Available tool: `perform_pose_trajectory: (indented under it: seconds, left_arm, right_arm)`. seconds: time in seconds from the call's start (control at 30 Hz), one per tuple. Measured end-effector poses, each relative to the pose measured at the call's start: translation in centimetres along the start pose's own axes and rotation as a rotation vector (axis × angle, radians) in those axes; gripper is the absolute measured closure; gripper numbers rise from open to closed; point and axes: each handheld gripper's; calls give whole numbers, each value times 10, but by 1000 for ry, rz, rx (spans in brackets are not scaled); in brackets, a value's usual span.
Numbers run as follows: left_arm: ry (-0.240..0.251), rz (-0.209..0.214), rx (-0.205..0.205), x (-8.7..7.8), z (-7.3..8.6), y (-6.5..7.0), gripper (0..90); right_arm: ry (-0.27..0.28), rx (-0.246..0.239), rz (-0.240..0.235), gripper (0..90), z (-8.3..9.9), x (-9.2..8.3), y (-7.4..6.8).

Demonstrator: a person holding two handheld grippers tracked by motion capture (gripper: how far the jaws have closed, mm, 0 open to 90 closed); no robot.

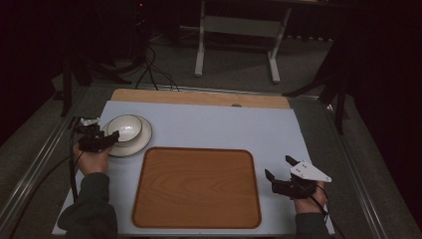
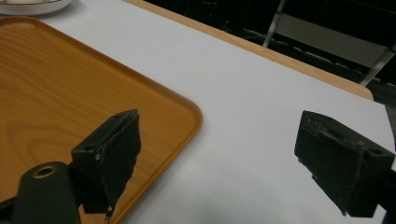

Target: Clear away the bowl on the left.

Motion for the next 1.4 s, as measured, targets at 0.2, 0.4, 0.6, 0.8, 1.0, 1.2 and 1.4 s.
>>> perform_pose_trajectory:
  seconds: [0.2,0.4,0.6,0.8,1.0,1.2,1.4]
  left_arm:
    - [-35,13,-36,6,2,-1,469]
    - [-56,12,-48,12,5,3,505]
    - [-50,24,-118,14,8,1,522]
    - [-73,27,-165,16,9,-1,595]
    - [-74,97,-264,19,16,-6,658]
    - [-92,125,-337,20,16,-8,766]
    - [-88,132,-357,17,16,-11,806]
  right_arm:
    - [5,0,-1,140,-1,-1,0]
    - [10,-3,1,140,-1,-1,0]
    - [13,-2,3,140,-1,-2,0]
    - [17,-2,2,140,-2,-3,0]
    - [18,-8,5,140,-2,-3,-1]
    - [23,-2,7,140,-2,-3,0]
    - [27,3,8,140,-2,-4,0]
Point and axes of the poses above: each handheld gripper's, and its own axes: x roughly forward along the jaws, z roughly out of its underside, y roughly to its right, and after that the axes turned 9 degrees about y, right-handed
